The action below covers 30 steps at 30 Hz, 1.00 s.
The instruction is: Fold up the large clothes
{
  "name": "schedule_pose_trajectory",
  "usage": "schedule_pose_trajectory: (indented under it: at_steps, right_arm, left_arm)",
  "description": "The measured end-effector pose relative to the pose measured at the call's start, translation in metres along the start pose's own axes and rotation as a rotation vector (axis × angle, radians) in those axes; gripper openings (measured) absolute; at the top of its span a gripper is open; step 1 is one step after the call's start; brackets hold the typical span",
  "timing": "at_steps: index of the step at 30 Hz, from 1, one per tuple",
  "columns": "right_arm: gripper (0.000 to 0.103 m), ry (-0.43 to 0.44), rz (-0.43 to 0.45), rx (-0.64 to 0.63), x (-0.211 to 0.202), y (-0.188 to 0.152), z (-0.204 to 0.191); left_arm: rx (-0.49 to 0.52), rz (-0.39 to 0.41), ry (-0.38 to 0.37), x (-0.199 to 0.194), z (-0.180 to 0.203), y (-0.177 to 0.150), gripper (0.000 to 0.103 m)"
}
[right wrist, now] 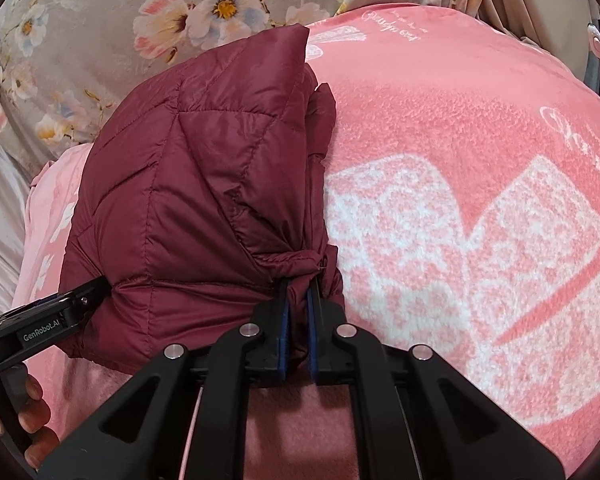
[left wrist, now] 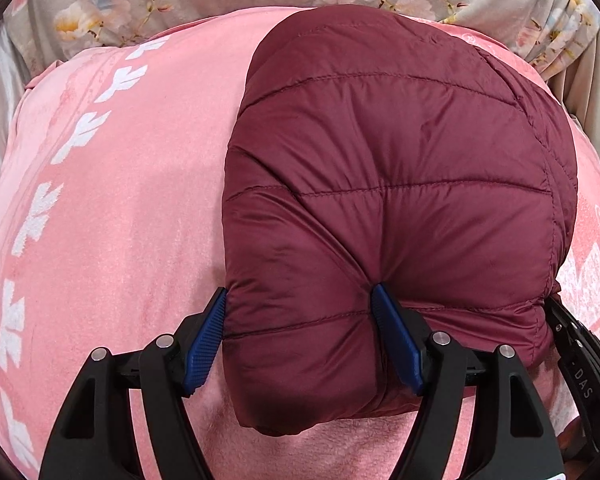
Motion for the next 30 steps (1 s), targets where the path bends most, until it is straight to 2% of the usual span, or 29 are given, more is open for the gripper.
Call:
schedule_pose_trajectory:
  at_steps: [3, 5, 9, 11, 14, 16, 20, 24, 25, 26, 27, 30]
  right_arm:
    - [0.010, 0.010, -0.030, 0.070, -0.013, 0.005, 0.007]
    - [0.015, 0.053, -0.011, 0.131, -0.034, 0.015, 0.013]
    - [0.015, 0.120, 0.081, 0.152, -0.071, 0.052, 0.007]
    - [0.023, 0.161, 0.109, 0.164, -0.075, 0.076, 0.000]
    - [0.036, 0.150, 0.146, 0.165, -0.068, 0.110, -0.012]
    - [0.044, 0.161, 0.135, 0.194, -0.054, 0.130, -0.019]
    - [0.050, 0.120, 0.099, 0.288, -0.014, 0.154, -0.017]
    - [0.050, 0.121, -0.001, 0.325, 0.031, 0.156, -0.022]
    - [0.046, 0.120, -0.023, 0.303, 0.038, 0.155, -0.024]
    - [0.030, 0.097, -0.032, 0.255, 0.046, 0.152, -0.029]
    - [0.022, 0.057, -0.014, 0.209, 0.050, 0.149, -0.031]
    - [0.015, -0.009, 0.025, 0.157, 0.061, 0.139, -0.025]
  left_arm:
    - [-0.025, -0.026, -0.044, -0.006, -0.006, 0.003, 0.069]
    - [-0.057, -0.032, -0.095, -0.016, -0.018, 0.008, 0.067]
    - [-0.089, 0.048, -0.074, -0.044, -0.043, 0.033, 0.066]
    - [-0.100, 0.092, -0.063, -0.056, -0.051, 0.056, 0.066]
    - [-0.108, 0.154, -0.023, -0.067, -0.057, 0.097, 0.066]
    - [-0.106, 0.184, 0.004, -0.068, -0.054, 0.121, 0.067]
    - [-0.103, 0.176, 0.019, -0.054, -0.041, 0.154, 0.067]
    - [-0.090, 0.127, 0.015, -0.025, -0.028, 0.170, 0.067]
    - [-0.085, 0.109, 0.009, -0.013, -0.022, 0.171, 0.067]
    - [-0.082, 0.096, 0.009, -0.004, -0.018, 0.170, 0.067]
    - [-0.076, 0.076, 0.005, 0.006, -0.013, 0.167, 0.067]
    - [-0.069, 0.053, 0.000, 0.034, -0.001, 0.158, 0.072]
Point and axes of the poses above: each gripper's, at about its wrist camera, not at the fingertips, and x roughly the way its jaws point, z to its right, y to its top, the point moved 3 cm from there along x, roughly the way its jaws point, and after that the axes turned 6 degrees about x, right-handed, at the moved point
